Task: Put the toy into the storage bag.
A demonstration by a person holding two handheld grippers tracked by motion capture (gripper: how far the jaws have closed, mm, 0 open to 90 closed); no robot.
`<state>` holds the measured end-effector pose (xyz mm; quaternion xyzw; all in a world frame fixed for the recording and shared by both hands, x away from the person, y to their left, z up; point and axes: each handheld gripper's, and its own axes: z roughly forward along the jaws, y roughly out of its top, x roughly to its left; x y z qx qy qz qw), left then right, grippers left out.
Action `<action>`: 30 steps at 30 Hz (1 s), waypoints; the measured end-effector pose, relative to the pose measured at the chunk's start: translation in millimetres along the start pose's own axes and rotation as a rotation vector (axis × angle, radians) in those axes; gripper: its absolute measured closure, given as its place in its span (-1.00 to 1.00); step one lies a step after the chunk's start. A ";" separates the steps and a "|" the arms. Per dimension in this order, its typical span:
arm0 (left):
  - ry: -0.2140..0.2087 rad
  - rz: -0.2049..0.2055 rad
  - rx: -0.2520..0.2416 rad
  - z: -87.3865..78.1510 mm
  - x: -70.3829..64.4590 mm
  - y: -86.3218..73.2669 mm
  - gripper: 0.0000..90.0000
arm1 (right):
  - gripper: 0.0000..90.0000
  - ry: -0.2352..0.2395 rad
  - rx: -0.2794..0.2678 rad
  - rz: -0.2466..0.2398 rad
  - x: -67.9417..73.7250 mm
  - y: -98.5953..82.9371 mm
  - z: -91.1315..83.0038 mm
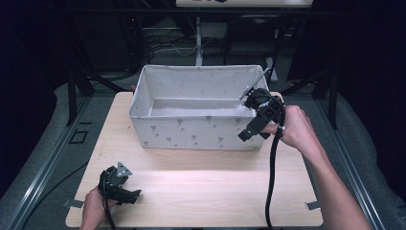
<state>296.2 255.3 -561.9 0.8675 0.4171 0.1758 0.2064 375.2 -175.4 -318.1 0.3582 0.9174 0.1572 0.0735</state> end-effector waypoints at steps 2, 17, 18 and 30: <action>-0.001 -0.001 0.000 0.2 0.1 0.0 -0.91 | -1.00 0.008 0.007 -0.008 4.5 -4.0 7.1; -0.002 0.009 0.004 2.1 -1.9 0.7 -0.90 | -1.00 0.050 0.058 -0.020 26.7 -49.2 85.4; -0.002 0.009 0.006 2.2 -2.0 0.8 -0.90 | -1.00 0.055 0.058 -0.022 26.7 -52.1 89.4; -0.002 0.021 0.013 3.6 -4.6 2.8 -0.90 | -1.00 0.080 0.055 0.028 25.6 -94.6 135.3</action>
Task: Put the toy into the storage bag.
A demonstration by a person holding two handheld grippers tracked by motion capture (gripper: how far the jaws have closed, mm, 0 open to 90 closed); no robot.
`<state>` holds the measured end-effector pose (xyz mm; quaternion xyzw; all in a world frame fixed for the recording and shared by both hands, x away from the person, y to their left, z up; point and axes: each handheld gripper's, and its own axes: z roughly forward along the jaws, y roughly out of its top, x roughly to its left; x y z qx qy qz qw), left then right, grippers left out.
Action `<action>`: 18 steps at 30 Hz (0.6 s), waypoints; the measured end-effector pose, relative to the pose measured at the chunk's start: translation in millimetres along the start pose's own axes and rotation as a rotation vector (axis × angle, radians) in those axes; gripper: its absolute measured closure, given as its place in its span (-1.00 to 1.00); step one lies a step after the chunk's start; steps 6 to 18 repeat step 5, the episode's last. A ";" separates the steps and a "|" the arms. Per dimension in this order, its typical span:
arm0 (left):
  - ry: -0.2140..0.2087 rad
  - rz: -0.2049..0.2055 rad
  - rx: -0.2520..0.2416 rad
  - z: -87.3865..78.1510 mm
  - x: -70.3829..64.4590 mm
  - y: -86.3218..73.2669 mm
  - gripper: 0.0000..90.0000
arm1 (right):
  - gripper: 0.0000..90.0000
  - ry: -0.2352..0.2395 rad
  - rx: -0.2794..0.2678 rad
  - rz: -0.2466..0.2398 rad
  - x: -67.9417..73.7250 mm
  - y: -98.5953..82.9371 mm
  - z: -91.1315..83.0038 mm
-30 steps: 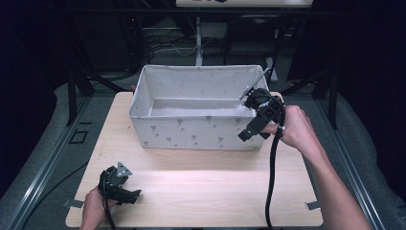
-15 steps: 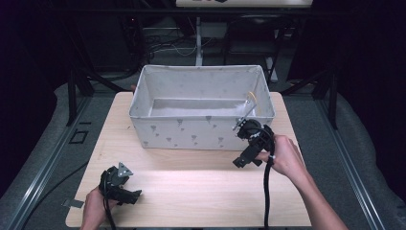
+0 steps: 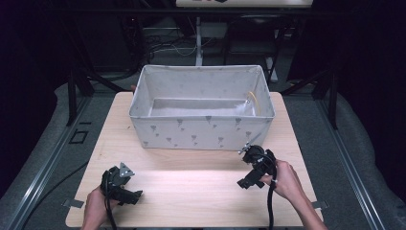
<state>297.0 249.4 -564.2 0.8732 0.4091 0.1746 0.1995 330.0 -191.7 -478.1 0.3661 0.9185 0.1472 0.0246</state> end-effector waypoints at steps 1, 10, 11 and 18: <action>-0.002 0.000 -0.003 0.0 0.0 0.2 -0.90 | -1.00 -0.004 0.009 0.000 -2.0 -2.1 0.9; -0.004 0.002 0.003 0.9 -0.1 0.7 -0.90 | -0.97 -0.009 0.007 0.030 -7.7 -8.6 5.4; -0.004 0.002 0.003 0.9 -0.1 0.7 -0.90 | -0.97 -0.009 0.007 0.030 -7.7 -8.6 5.4; -0.004 0.002 0.003 0.9 -0.1 0.7 -0.90 | -0.97 -0.009 0.007 0.030 -7.7 -8.6 5.4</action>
